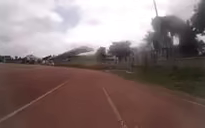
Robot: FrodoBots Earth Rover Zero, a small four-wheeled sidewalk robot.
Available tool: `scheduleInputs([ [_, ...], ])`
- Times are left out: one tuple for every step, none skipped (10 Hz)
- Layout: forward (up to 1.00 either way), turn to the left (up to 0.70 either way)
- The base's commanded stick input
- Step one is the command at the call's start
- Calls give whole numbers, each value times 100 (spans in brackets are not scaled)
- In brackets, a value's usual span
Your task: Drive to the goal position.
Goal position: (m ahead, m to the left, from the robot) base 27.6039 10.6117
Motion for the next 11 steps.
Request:
scheduleInputs([
  [85, 0],
  [85, 0],
  [85, 1],
  [85, 0],
  [85, 0],
  [85, 0],
  [85, 0],
  [85, 0],
  [85, 0],
  [85, 0],
  [85, 0],
])
